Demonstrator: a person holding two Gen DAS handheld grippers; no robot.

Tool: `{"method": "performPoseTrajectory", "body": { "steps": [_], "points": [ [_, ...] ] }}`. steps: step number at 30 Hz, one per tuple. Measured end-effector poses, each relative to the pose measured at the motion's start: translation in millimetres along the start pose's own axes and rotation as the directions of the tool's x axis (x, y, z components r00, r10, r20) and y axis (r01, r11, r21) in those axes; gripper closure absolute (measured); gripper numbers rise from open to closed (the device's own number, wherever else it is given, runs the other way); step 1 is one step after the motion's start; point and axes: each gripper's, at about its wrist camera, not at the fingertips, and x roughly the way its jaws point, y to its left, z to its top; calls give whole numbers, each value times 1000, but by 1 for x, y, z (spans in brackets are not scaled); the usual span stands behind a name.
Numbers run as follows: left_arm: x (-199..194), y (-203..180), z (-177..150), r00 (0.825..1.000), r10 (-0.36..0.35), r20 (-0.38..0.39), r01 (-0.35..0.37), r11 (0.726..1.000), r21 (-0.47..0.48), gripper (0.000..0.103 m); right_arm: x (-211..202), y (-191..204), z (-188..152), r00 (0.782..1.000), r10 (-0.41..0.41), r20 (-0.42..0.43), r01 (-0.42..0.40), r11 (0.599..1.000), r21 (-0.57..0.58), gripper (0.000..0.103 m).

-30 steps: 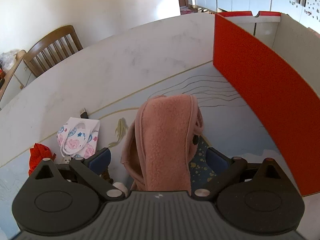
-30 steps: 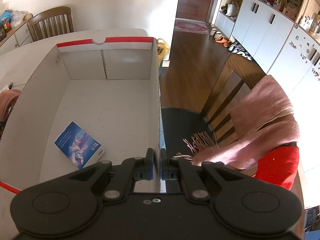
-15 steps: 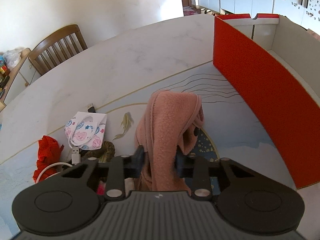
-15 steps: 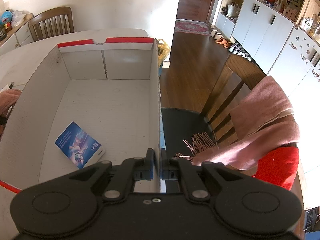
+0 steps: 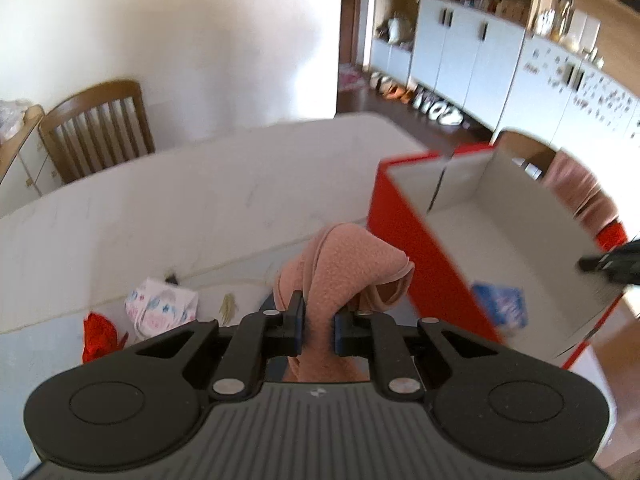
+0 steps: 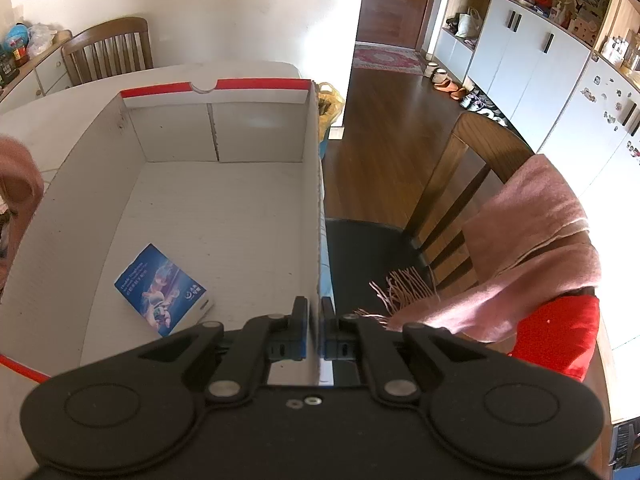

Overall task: Organize objects
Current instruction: 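Lift the pink towel with the left gripper and drop it into the box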

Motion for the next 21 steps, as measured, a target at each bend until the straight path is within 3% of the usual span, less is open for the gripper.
{"method": "performPoseTrajectory", "body": {
  "steps": [10, 21],
  "points": [
    [-34, -39, 52, 992, -85, 91, 78, 994, 74, 90, 0, 1, 0, 1000, 6, 4, -6, 1000, -7, 98],
    [-24, -107, 102, 976, -189, 105, 167, 968, 188, 90, -3, 6, -5, 999, 37, 9, -37, 999, -27, 100]
  ]
}}
